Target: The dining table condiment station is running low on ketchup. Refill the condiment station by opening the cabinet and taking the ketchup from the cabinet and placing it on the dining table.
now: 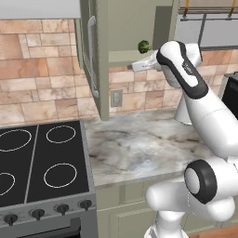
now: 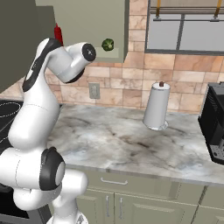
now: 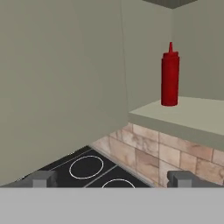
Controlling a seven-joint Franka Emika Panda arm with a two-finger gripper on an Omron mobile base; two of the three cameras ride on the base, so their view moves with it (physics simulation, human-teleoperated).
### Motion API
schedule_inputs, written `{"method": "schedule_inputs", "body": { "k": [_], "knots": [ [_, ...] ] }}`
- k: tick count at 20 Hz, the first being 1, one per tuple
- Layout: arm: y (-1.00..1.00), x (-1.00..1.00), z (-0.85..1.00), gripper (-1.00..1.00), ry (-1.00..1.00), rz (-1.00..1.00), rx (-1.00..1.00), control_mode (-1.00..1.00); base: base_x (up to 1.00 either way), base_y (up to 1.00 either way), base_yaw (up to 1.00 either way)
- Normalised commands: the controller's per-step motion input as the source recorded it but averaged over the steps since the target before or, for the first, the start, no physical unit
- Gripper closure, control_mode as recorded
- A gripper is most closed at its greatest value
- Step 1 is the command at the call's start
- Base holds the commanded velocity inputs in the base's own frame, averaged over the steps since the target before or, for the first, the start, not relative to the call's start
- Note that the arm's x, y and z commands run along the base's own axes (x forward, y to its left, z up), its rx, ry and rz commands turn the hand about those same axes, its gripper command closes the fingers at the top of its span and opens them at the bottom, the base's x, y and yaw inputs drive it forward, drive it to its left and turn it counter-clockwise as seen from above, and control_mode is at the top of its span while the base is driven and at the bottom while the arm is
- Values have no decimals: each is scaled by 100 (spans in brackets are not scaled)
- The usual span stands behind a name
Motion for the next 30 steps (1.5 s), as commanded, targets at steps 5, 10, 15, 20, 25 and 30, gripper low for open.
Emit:
{"method": "schedule_inputs", "body": {
  "k": [5, 10, 15, 20, 25, 30],
  "knots": [
    [0, 0, 0, -100, 0, 0, 0, -100, 0, 0, 0],
    [1, -14, 0, -100, -9, 0, 0, -100, 0, 0, 0],
    [13, 7, 3, -100, -15, 0, 0, -100, 0, 0, 0],
    [5, 26, 17, -100, -6, 0, 0, -100, 0, 0, 0],
    [-3, 24, 29, -100, 0, -7, 0, -100, 0, 0, 0],
    [-4, 32, 38, -100, 0, -12, 0, -100, 0, 0, 0]
  ]
}}
